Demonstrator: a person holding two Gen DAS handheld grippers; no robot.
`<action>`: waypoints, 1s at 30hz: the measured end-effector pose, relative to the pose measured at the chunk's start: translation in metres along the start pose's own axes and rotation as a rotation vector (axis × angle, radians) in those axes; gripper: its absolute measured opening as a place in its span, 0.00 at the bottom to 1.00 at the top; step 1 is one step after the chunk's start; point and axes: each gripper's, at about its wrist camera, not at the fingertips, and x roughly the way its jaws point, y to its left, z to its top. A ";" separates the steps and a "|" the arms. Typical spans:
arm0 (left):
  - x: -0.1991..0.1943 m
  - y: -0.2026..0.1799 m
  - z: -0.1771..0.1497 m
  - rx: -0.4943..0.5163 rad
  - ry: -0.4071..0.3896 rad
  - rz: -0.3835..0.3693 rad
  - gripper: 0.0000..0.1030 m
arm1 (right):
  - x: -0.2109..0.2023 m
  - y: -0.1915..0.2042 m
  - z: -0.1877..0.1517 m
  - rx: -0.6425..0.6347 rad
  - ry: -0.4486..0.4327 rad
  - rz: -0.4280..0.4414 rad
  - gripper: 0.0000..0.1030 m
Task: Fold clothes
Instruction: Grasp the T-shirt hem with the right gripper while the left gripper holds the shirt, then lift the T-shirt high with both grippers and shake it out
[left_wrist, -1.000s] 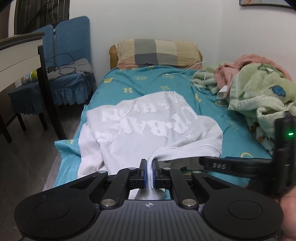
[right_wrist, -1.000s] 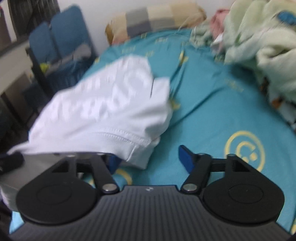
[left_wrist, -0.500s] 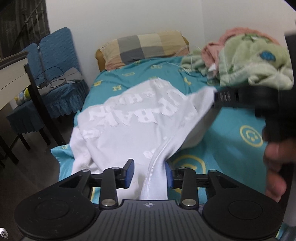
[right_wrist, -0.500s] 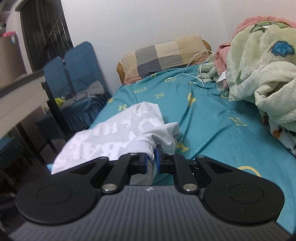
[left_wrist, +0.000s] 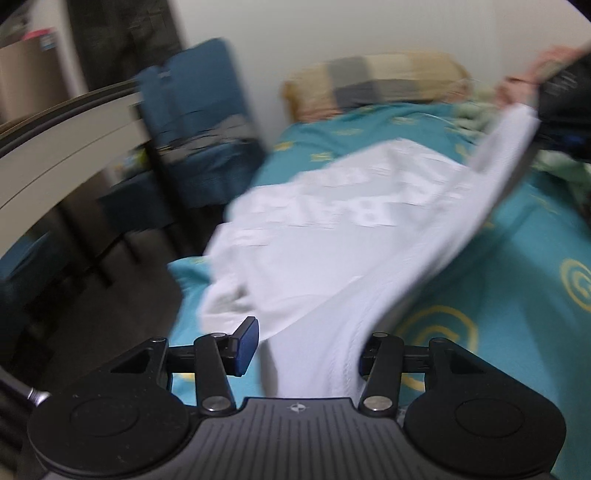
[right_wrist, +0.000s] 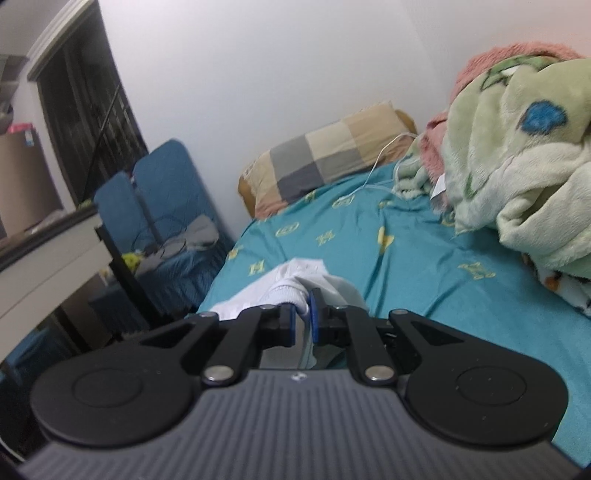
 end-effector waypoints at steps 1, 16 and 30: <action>-0.003 0.005 0.001 -0.042 0.005 0.022 0.56 | -0.002 -0.001 0.001 0.003 -0.014 -0.009 0.10; -0.037 0.034 0.015 -0.211 -0.136 0.095 0.49 | 0.030 -0.018 -0.026 -0.094 0.188 -0.217 0.11; -0.154 0.123 0.110 -0.390 -0.561 -0.067 0.10 | -0.087 0.081 0.100 -0.245 -0.328 0.025 0.10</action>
